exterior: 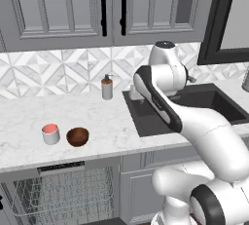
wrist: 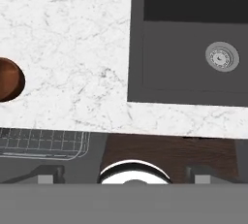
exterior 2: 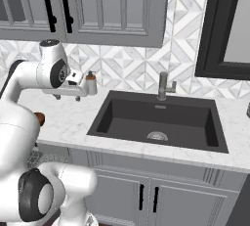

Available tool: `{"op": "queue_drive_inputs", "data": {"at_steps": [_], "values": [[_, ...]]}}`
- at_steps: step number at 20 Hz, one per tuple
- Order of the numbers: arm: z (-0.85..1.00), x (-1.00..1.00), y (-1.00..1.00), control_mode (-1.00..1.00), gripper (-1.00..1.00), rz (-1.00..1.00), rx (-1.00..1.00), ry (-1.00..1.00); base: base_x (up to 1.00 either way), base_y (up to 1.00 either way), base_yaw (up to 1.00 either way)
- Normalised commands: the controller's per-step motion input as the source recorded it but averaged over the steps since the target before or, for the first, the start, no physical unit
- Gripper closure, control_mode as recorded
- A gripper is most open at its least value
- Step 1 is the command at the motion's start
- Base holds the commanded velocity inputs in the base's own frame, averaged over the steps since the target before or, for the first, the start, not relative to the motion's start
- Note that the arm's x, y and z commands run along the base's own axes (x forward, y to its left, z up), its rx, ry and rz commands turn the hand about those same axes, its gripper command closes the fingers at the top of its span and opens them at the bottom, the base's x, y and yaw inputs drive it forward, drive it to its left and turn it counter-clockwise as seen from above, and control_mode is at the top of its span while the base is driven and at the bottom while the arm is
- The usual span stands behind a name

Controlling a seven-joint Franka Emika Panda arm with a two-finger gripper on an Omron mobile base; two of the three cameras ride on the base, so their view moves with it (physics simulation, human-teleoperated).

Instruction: Pick up the cup and bowl from the counter, place them in the dishwasher, and close the dishwasher door.

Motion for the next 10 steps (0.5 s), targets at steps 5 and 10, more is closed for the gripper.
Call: {"op": "queue_drive_inputs", "data": {"at_steps": [5,10], "values": [[-0.01,0.01,0.27,-1.0,-1.0,-0.04,0.0,0.01,0.0,0.0,0.0],[0.0,0.12,0.66,-1.0,-1.0,-0.03,0.0,0.01,0.0,0.0,0.0]]}}
